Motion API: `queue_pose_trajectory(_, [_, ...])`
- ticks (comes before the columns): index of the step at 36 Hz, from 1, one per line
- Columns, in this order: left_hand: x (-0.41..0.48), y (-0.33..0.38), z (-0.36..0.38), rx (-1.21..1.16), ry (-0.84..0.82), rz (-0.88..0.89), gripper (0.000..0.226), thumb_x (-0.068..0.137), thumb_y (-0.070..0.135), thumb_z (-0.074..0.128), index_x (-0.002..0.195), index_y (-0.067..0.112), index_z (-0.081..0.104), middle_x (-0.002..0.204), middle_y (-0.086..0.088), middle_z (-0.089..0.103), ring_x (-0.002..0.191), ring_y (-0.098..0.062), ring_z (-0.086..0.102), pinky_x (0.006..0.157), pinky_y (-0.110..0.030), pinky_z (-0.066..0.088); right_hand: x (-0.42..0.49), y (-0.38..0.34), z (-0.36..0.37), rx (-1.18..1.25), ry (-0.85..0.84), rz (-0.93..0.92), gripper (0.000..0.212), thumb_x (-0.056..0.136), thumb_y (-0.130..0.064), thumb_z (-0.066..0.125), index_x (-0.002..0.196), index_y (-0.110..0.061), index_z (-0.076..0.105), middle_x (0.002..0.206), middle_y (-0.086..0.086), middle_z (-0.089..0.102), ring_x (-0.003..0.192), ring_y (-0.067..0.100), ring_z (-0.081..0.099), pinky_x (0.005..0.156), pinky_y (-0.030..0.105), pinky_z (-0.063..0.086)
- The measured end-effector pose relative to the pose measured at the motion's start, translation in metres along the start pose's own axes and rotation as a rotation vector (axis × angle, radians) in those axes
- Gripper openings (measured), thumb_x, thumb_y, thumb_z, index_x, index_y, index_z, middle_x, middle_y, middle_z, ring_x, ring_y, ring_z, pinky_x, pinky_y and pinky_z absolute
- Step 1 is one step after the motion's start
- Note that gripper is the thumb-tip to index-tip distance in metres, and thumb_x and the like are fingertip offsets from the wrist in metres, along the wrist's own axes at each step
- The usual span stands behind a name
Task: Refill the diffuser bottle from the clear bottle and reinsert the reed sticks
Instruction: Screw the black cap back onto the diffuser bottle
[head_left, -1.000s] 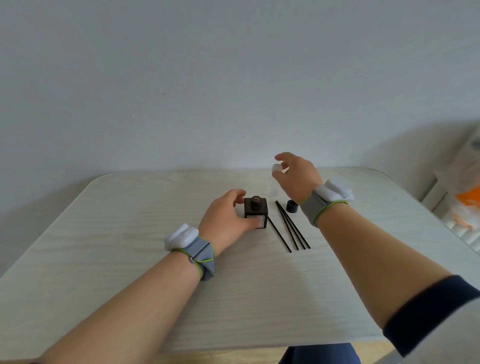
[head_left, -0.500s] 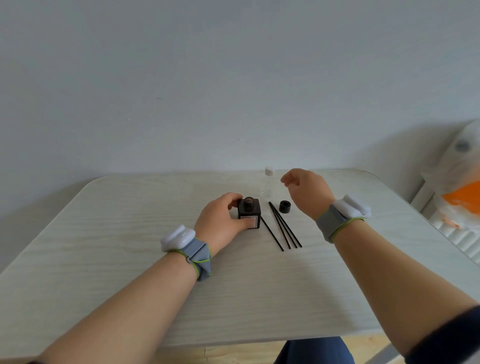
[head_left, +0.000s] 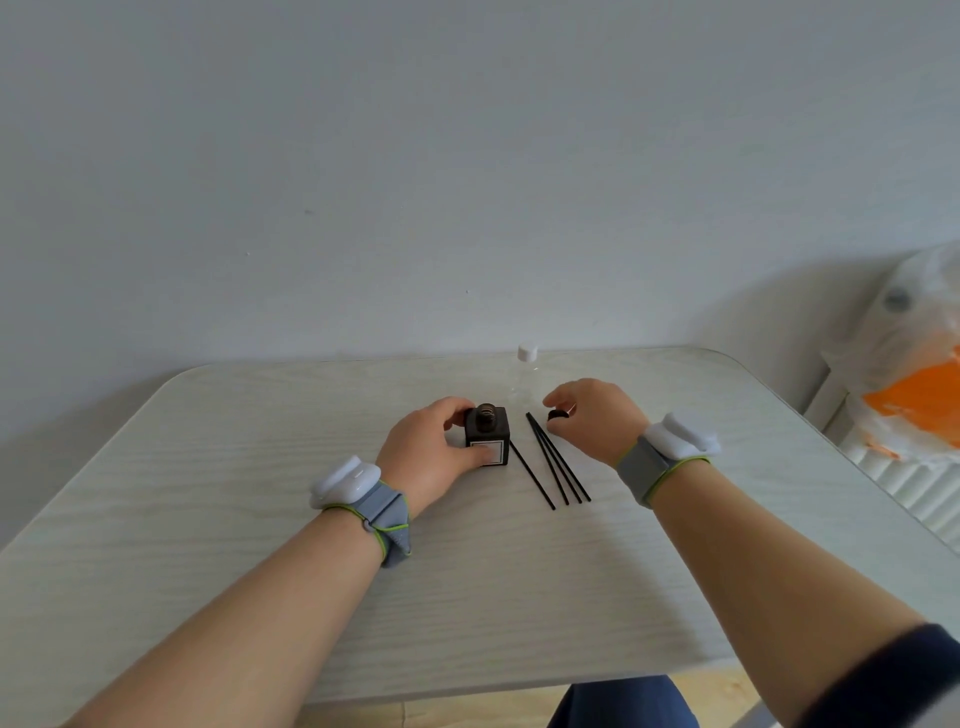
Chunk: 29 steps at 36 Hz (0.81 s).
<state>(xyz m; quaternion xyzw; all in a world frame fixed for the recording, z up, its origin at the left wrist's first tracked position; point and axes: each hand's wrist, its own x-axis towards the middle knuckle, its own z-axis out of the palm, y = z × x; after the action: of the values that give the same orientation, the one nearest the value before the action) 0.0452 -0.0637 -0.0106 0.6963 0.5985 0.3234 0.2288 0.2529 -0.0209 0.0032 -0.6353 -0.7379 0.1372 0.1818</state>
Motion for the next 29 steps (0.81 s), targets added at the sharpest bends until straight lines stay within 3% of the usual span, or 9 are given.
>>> queue_pose_trajectory(16, [0.003, -0.003, 0.000, -0.006, -0.002, 0.011, 0.053, 0.072, 0.032, 0.079, 0.121, 0.026, 0.059, 0.103, 0.015, 0.058, 0.110, -0.010, 0.055, 0.088, -0.023, 0.037, -0.002, -0.001, 0.000, -0.020, -0.011, 0.016, 0.035, 0.086, -0.018, 0.058, 0.121, -0.019, 0.064, 0.118, 0.004, 0.065, 0.105, 0.021, 0.061, 0.089, 0.032, 0.052])
queue_pose_trajectory(24, [0.002, -0.002, -0.001, -0.003, -0.005, 0.013, 0.053, 0.074, 0.031, 0.078, 0.122, 0.023, 0.059, 0.107, 0.012, 0.059, 0.111, -0.012, 0.055, 0.089, -0.023, 0.037, -0.005, -0.015, -0.011, 0.210, 0.125, -0.014, 0.028, 0.083, -0.019, 0.065, 0.110, -0.018, 0.070, 0.103, -0.001, 0.071, 0.094, 0.015, 0.065, 0.082, 0.025, 0.051])
queue_pose_trajectory(29, [0.001, 0.000, -0.001, 0.003, 0.005, 0.005, 0.052, 0.074, 0.029, 0.078, 0.122, 0.023, 0.059, 0.103, 0.013, 0.057, 0.109, -0.012, 0.055, 0.089, -0.024, 0.038, -0.010, -0.035, -0.019, 0.331, 0.118, -0.094, 0.024, 0.082, -0.016, 0.066, 0.105, -0.020, 0.072, 0.098, -0.004, 0.071, 0.088, 0.012, 0.067, 0.082, 0.021, 0.049])
